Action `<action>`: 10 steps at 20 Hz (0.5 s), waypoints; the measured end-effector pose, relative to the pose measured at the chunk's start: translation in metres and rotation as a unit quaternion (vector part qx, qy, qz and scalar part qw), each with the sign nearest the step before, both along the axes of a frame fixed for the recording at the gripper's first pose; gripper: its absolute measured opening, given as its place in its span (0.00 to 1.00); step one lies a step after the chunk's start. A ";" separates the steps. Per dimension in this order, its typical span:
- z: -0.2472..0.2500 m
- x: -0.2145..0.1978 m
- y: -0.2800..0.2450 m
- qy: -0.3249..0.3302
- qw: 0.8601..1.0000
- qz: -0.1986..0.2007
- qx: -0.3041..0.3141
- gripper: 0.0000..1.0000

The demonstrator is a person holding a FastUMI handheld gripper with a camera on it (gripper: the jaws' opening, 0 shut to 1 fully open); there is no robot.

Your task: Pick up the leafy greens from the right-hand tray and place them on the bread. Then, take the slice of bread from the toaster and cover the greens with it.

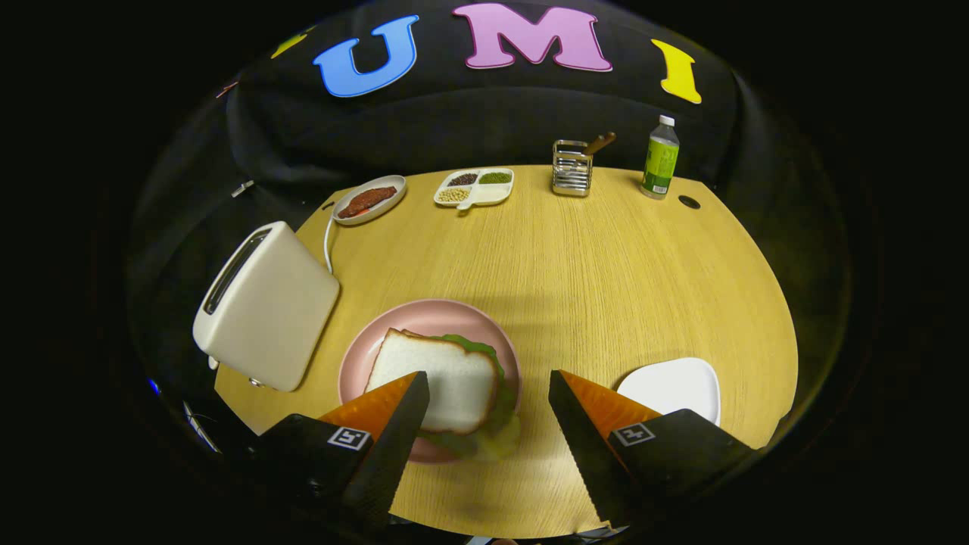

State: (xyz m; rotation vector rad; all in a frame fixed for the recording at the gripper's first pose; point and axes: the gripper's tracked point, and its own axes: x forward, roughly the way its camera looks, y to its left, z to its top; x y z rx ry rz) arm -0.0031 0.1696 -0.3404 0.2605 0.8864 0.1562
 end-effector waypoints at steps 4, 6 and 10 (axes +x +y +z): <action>0.060 0.009 -0.013 -0.078 0.996 0.049 -0.018 1.00; 0.091 0.012 -0.015 -0.111 0.992 0.059 -0.009 0.99; 0.152 0.015 -0.031 -0.182 0.981 0.068 0.004 1.00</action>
